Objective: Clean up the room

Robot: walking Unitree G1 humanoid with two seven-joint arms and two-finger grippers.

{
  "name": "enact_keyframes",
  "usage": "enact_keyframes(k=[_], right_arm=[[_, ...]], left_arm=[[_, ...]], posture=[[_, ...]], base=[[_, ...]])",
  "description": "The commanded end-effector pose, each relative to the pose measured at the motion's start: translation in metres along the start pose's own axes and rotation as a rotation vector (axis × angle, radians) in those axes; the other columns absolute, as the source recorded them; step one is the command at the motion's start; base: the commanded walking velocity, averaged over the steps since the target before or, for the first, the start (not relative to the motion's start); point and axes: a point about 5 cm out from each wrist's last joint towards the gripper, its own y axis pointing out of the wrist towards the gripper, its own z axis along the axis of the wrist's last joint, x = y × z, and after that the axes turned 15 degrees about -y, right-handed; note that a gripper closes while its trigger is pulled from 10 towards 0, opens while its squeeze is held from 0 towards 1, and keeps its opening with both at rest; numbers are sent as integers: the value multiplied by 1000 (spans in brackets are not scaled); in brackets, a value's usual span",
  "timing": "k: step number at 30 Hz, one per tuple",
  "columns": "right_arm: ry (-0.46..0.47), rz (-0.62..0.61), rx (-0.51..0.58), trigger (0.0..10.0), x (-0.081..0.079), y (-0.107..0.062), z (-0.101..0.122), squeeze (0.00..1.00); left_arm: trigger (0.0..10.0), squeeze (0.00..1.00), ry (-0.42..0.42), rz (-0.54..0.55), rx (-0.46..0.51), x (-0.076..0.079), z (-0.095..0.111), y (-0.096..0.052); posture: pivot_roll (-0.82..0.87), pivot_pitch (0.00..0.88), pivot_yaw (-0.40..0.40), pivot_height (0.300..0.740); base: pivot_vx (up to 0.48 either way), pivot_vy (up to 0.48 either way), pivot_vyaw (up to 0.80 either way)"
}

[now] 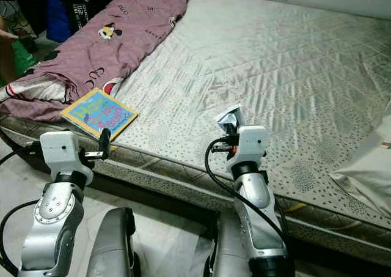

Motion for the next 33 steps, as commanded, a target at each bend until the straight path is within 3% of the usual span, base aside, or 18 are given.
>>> enact_keyframes(k=[1,23,33], right_arm=[[-7,-10,-3,10000,2,-1,3,0],[2,-6,-52,10000,1,1,2,0],[-2,-10,-67,10000,2,1,-1,0]], left_arm=[[10000,0,4,-11,4,2,0,1],[10000,0,7,-16,11,5,-2,7],[10000,0,-14,-2,-10,4,-6,10]], posture=[[-7,27,-22,600],[-7,24,-27,738],[-7,20,-25,740]], base=[[0,0,0],[0,0,0],[0,0,0]])
